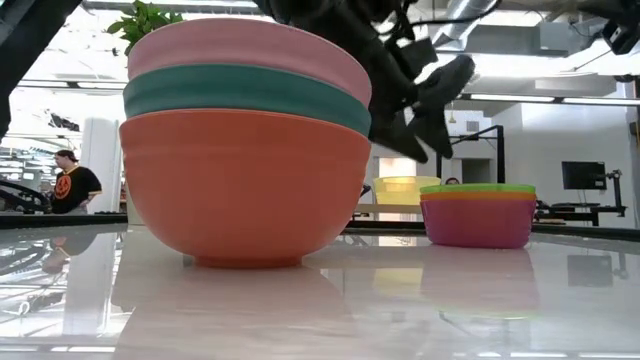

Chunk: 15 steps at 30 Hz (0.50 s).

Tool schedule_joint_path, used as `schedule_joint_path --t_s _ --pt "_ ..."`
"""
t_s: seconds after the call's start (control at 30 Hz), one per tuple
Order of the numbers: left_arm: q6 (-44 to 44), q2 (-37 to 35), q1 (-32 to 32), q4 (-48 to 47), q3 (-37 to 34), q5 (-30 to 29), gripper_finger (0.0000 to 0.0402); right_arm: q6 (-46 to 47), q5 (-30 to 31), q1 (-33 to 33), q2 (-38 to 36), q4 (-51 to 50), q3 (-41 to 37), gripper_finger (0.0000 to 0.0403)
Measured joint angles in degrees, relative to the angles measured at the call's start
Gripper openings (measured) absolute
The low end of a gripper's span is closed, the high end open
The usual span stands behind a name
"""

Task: Place and stack bowls onto a shelf
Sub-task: Stack the small green bowl on top of the small yellow bowl on the shelf

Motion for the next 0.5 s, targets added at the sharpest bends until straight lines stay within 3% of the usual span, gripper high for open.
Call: schedule_joint_path --t_s 0.27,0.5 --pt "0.1 0.0 -0.09 1.3 -2.72 -0.17 0.0162 -0.05 0.05 0.0 0.0 0.0 0.02 0.0175" --pt "-0.56 0.03 -0.09 1.84 -5.9 -0.76 0.0119 -0.04 0.11 0.0 0.02 0.02 0.02 0.0175"
